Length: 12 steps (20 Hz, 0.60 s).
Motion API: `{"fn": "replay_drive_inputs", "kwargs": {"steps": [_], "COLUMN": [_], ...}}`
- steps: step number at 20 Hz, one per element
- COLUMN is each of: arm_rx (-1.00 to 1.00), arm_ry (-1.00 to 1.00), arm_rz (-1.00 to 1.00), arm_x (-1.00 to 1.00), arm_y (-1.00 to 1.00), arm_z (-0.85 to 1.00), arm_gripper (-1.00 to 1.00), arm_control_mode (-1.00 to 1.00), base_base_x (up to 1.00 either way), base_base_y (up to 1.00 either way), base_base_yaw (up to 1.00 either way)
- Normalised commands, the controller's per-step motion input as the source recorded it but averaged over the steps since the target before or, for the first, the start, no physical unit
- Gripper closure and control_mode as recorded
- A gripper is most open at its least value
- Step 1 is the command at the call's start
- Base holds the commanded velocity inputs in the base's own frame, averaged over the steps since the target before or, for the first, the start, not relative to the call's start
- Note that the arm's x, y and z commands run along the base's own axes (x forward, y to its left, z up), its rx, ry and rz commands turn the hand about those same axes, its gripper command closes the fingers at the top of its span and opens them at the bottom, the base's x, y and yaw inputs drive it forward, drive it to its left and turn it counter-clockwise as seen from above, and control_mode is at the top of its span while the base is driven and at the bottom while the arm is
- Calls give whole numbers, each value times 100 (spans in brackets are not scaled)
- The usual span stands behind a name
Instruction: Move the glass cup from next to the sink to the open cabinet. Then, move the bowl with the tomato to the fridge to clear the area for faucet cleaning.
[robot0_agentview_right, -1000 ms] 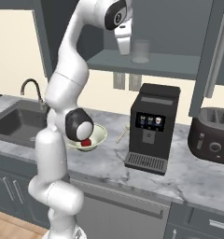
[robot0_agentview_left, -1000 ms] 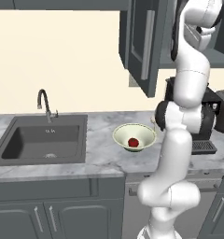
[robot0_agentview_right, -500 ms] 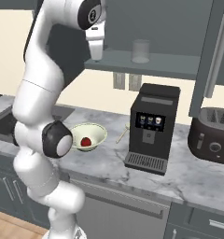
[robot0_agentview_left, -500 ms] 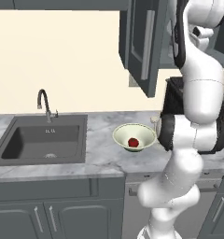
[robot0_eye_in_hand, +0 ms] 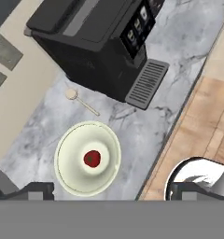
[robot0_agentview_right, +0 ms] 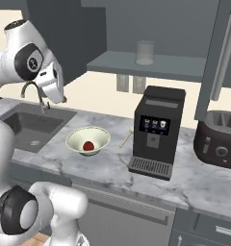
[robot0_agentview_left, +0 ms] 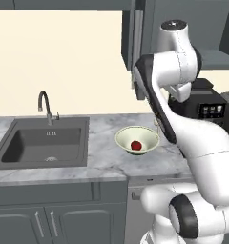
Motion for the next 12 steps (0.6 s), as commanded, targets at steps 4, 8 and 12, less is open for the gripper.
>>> {"fn": "replay_drive_inputs", "kwargs": {"steps": [4, 8, 12], "arm_rx": [0, 12, 19], "arm_ry": [-24, -38, -23], "arm_rz": [0, 0, 0], "arm_x": [-100, -100, -74], "arm_y": [-9, -85, -97], "arm_z": [-95, -39, -56], "arm_gripper": [-100, -100, -100], "arm_control_mode": [-100, -100, -100], "base_base_x": [0, 0, 0], "base_base_y": [0, 0, 0], "base_base_yaw": [0, 0, 0]}}
